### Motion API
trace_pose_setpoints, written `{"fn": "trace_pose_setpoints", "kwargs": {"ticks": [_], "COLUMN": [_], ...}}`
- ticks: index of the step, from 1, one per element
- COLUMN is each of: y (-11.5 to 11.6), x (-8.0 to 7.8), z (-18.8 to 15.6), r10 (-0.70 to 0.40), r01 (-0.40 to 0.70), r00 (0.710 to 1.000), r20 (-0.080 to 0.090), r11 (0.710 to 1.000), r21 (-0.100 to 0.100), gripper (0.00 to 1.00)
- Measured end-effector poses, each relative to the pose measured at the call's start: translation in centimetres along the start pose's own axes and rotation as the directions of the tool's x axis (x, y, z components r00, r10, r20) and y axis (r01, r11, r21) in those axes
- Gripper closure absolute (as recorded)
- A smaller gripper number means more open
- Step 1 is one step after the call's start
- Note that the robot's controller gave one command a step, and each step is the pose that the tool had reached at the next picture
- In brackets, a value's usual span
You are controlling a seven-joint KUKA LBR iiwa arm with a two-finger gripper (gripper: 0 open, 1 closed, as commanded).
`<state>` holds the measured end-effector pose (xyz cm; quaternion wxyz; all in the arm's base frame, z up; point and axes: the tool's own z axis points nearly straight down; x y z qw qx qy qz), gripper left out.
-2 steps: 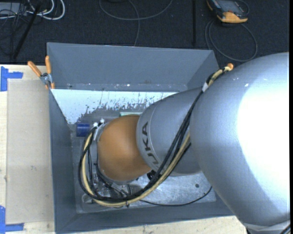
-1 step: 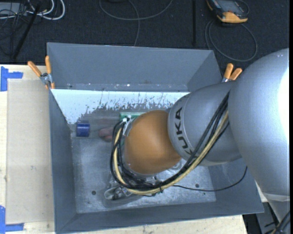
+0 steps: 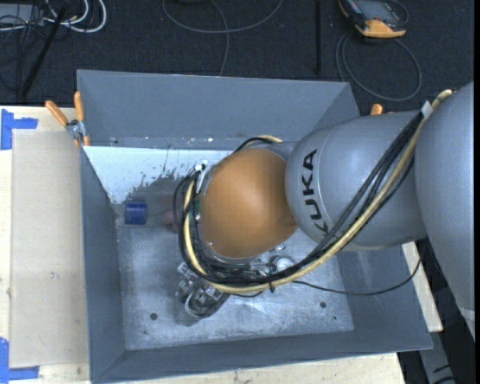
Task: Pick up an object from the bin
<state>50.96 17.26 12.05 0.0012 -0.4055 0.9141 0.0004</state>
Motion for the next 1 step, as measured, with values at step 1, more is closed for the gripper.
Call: {"fn": "trace_pose_setpoints", "kwargs": {"ticks": [1], "y": [0.62], "x": [0.85], "z": [-12.57], "r10": [0.055], "r01": [-0.055], "r00": [0.998], "r20": [0.004], "r11": [0.999], "r21": [0.003], "gripper": [1.0]}}
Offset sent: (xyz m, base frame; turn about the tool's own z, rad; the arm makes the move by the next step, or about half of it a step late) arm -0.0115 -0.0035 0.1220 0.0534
